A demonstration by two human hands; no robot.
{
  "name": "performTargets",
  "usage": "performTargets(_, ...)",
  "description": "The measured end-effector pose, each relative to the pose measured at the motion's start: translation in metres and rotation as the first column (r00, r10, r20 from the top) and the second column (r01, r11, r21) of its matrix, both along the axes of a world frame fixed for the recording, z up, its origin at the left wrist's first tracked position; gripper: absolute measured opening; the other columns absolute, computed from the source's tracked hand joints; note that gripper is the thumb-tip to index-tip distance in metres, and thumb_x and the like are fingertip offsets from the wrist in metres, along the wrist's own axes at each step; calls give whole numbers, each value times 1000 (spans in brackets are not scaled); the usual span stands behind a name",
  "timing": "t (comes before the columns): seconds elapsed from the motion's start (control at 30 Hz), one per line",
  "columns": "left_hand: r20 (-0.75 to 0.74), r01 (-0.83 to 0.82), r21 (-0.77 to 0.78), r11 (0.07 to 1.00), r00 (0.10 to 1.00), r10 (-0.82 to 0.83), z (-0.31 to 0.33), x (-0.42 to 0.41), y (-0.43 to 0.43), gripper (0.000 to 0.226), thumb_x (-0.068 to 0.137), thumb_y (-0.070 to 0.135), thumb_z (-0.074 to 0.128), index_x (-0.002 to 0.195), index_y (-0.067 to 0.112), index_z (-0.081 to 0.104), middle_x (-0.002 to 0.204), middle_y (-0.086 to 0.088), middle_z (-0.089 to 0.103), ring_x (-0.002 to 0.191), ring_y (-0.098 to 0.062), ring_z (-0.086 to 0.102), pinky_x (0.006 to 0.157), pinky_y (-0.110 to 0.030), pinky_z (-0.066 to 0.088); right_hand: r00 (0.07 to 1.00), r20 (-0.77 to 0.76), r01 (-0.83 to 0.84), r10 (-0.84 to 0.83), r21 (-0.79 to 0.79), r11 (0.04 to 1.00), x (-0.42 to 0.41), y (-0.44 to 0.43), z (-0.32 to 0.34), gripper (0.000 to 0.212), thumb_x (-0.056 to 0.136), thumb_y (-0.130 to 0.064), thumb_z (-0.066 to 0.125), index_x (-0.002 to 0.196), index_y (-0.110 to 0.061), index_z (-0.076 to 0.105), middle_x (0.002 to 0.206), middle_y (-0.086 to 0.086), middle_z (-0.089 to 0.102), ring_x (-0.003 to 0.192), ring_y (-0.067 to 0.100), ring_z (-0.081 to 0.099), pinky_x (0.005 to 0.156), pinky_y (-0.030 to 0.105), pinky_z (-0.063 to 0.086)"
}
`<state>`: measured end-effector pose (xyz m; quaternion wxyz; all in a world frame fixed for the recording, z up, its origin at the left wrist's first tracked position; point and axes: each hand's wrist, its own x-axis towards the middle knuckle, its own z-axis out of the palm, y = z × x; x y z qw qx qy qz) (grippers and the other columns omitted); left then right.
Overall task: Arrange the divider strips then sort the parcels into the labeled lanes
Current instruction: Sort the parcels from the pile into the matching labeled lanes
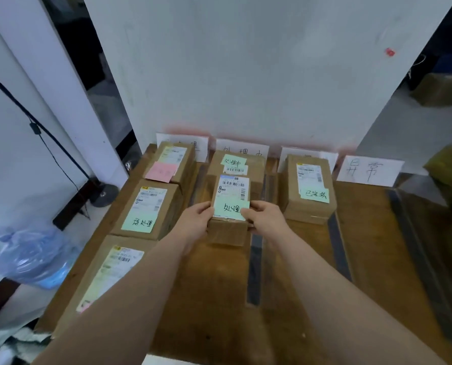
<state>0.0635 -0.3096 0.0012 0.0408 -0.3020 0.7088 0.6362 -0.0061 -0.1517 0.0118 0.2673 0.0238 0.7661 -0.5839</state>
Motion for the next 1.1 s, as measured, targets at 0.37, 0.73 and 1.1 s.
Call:
performTargets(0.37,90,101,-34,994,991,-98,-41,-34,-9,44,104,23,46,147,16,42,133,-6,61,118,-22,59,96,-43,54,993,54,98,-104,99,990,-20,-17,-43,49,94,-12,61,140,-9,47,123,7,66,102,18,67,74,26,59)
performTargets(0.73,101,71,-26,997,993,-68,-56,-39,-10,46,103,24,47,148,21,40,132,-3,61,117,-19,60,91,-39,57,994,10,103,-104,110,989,-26,-19,-63,50,94,-17,62,141,-18,47,122,2,67,94,10,66,66,23,60)
performTargets(1.1,-41,158,-401,902,981,-190,-10,-46,-2,47,102,25,51,147,19,40,144,-3,53,118,-19,61,48,-5,45,949,-314,92,20,339,936,-24,6,-15,50,94,-28,60,142,-18,47,140,0,54,126,17,51,100,34,47)
